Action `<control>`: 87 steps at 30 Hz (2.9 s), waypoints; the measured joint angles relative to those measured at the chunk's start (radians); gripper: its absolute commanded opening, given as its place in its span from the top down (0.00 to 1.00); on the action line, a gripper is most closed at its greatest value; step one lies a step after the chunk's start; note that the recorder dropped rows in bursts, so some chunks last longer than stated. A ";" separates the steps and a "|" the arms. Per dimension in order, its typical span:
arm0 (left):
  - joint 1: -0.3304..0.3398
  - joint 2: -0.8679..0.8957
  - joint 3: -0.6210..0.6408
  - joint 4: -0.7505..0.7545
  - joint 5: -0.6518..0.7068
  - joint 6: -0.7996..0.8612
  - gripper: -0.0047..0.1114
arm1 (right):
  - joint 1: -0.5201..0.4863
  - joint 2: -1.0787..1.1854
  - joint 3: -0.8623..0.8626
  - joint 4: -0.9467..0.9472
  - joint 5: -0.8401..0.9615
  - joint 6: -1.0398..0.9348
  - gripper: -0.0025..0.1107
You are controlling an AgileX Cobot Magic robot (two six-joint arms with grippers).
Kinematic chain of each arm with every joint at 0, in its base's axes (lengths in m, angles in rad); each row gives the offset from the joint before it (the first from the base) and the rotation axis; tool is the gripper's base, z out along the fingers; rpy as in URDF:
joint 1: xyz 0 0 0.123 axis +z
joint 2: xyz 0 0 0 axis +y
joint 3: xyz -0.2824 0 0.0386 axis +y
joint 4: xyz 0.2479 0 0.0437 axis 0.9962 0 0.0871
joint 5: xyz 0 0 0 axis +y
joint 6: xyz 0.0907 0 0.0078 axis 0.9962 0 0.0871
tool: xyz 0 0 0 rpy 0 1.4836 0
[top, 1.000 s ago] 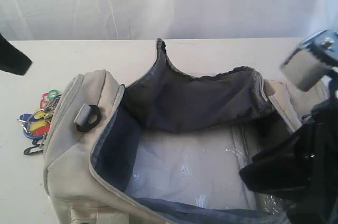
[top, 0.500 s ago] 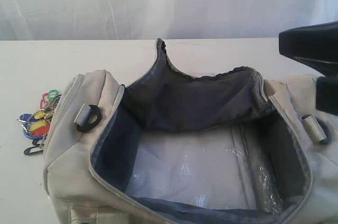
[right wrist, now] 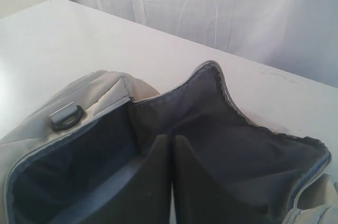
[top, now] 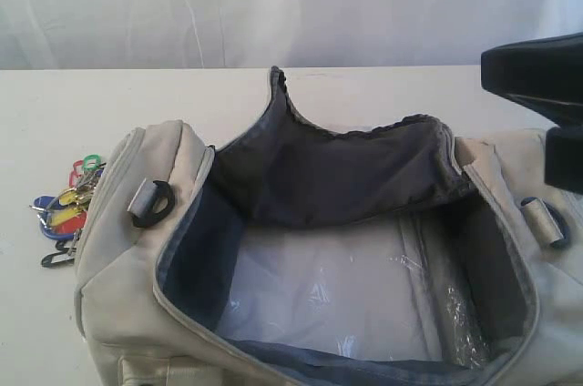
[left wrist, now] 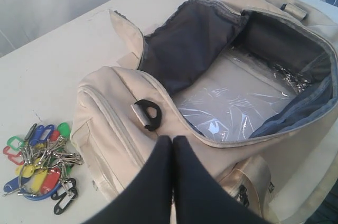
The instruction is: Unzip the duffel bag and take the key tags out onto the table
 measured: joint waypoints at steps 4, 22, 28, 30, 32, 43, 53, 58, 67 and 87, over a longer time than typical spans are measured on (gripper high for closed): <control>0.000 0.000 0.000 0.000 0.000 0.000 0.96 | 0.000 0.000 0.000 0.000 0.000 0.000 0.98; 0.000 -0.065 0.000 0.000 -0.004 0.000 0.96 | 0.000 0.000 0.000 0.000 0.000 0.000 0.98; 0.000 -0.159 0.000 0.000 -0.004 0.000 0.96 | 0.000 0.000 0.000 0.000 -0.002 0.000 0.98; 0.000 -0.180 0.000 0.000 -0.004 0.000 0.96 | 0.000 0.000 0.000 0.000 -0.002 0.000 0.98; 0.000 -0.194 0.000 0.000 -0.004 0.000 0.96 | 0.000 0.000 0.000 0.000 -0.002 0.000 0.98; 0.025 -0.214 0.000 0.000 -0.004 0.000 0.96 | 0.000 0.000 0.000 0.000 -0.002 0.000 0.98; 0.068 -0.221 0.062 -0.002 -0.016 0.000 0.96 | 0.000 0.000 0.000 0.000 -0.002 0.002 0.98; 0.068 -0.250 0.223 -0.002 -0.030 0.000 0.96 | 0.000 0.000 0.000 0.000 -0.002 0.002 0.98; 0.068 -0.331 0.577 -0.025 -0.305 0.000 0.96 | 0.000 0.000 0.000 0.000 -0.002 0.002 0.98; 0.068 -0.387 0.795 -0.054 -0.719 -0.022 0.96 | 0.000 0.000 0.000 0.000 -0.002 0.002 0.98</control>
